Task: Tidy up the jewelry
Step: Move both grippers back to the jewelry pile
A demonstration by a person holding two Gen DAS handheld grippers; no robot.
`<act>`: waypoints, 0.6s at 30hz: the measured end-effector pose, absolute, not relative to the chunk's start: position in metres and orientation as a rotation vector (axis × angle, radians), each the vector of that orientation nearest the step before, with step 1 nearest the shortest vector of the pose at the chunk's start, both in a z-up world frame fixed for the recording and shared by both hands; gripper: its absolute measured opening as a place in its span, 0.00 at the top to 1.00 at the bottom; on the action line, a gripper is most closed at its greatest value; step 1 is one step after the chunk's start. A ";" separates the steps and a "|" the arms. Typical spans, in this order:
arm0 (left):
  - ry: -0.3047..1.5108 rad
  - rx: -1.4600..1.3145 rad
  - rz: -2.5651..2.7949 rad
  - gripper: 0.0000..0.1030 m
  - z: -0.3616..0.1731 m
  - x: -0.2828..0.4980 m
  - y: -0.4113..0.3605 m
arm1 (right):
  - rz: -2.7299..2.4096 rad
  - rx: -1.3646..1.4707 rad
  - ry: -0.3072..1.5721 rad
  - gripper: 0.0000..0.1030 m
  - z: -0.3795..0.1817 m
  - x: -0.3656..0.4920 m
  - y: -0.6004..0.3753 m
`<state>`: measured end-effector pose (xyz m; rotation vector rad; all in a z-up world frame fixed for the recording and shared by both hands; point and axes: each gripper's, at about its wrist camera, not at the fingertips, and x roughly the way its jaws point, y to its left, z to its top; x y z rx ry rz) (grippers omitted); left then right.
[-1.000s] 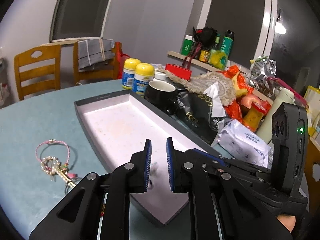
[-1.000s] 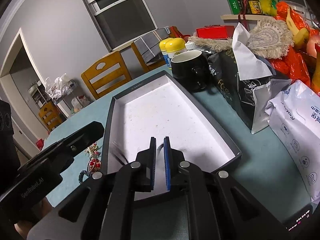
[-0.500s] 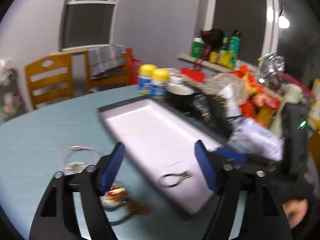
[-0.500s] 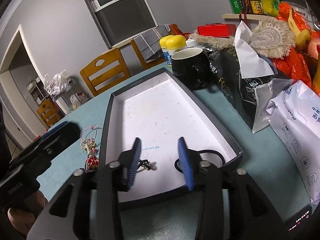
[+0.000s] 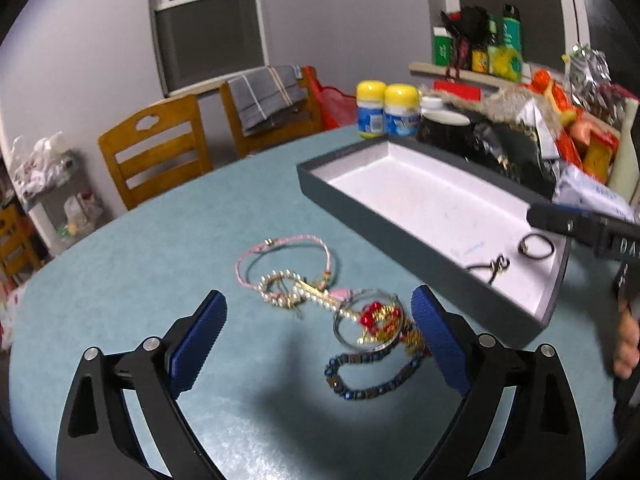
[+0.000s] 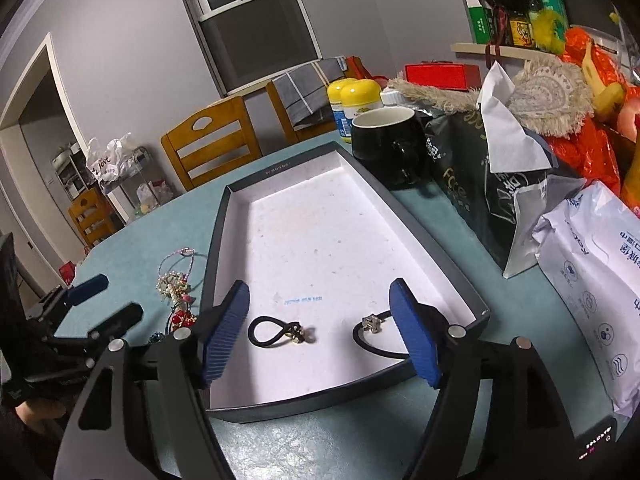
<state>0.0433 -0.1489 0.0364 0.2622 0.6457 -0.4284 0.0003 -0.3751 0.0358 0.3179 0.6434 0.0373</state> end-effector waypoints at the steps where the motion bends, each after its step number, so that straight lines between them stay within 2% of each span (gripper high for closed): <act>1: 0.662 0.262 -0.452 0.08 0.034 0.044 -0.149 | 0.038 0.319 0.645 0.29 0.035 0.001 -0.375; 9: 0.753 0.314 -0.528 0.12 0.013 0.047 -0.168 | 0.044 0.326 0.655 0.27 0.033 0.003 -0.375; 10: 0.776 0.319 -0.539 0.14 0.010 0.049 -0.171 | 0.045 0.325 0.655 0.27 0.033 0.003 -0.374; 11: 0.793 0.318 -0.539 0.20 0.007 0.050 -0.171 | 0.046 0.324 0.655 0.27 0.033 0.003 -0.374; 18: 0.876 0.125 -0.588 0.32 0.004 0.074 -0.154 | 0.055 0.320 0.656 0.27 0.033 0.004 -0.372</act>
